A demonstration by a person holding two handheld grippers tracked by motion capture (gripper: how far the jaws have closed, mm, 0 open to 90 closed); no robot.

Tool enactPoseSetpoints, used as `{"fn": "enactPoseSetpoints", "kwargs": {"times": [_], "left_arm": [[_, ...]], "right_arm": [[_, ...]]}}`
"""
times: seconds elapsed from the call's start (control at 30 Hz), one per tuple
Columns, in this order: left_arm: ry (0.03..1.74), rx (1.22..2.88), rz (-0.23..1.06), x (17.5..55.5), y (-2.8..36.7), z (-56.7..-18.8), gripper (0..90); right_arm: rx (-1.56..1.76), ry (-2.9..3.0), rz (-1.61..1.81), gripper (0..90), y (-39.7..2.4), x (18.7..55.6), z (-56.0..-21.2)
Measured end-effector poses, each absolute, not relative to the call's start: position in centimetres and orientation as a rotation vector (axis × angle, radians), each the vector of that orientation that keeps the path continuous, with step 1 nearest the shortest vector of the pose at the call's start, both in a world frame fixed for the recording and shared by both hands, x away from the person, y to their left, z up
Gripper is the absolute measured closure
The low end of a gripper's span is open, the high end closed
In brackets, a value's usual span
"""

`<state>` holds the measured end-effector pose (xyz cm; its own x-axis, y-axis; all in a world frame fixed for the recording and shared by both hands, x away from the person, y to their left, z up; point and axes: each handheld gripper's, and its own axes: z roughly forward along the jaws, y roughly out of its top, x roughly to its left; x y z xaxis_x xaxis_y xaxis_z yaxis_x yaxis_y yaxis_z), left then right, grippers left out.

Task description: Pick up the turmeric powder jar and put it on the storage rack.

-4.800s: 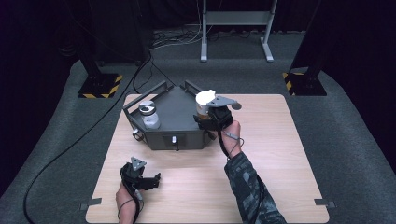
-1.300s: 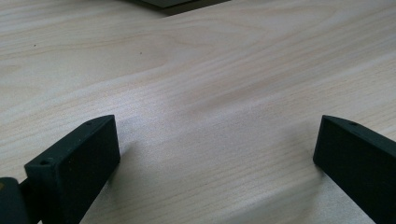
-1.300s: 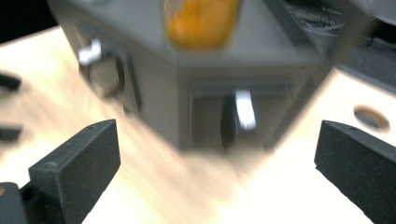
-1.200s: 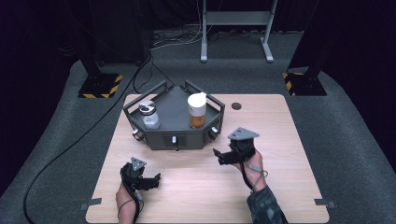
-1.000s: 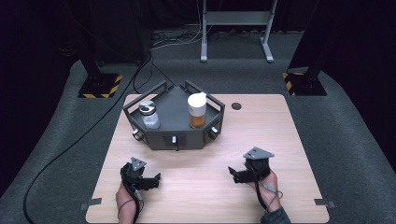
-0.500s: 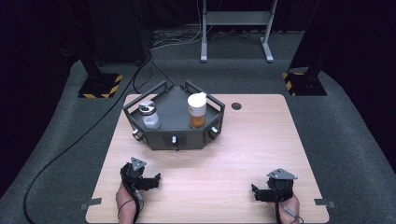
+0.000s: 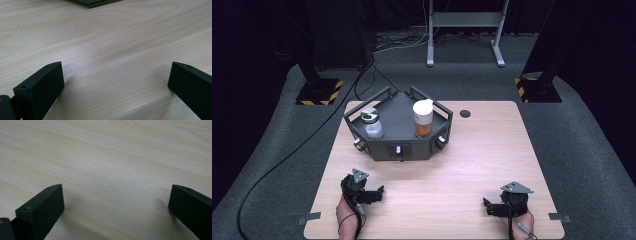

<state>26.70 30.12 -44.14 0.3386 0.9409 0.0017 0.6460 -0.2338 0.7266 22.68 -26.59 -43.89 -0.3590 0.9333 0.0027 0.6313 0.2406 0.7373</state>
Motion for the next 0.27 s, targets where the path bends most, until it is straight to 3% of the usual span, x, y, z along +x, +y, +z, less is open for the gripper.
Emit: {"fn": "enactPoseSetpoints", "kwargs": {"times": [0.27], "left_arm": [[1.385, 1.973, 0.599, 26.69, 30.12, -44.15, 0.3]], "right_arm": [[1.446, 2.051, 0.941, 0.0, -26.83, 22.39, -44.03]]}}
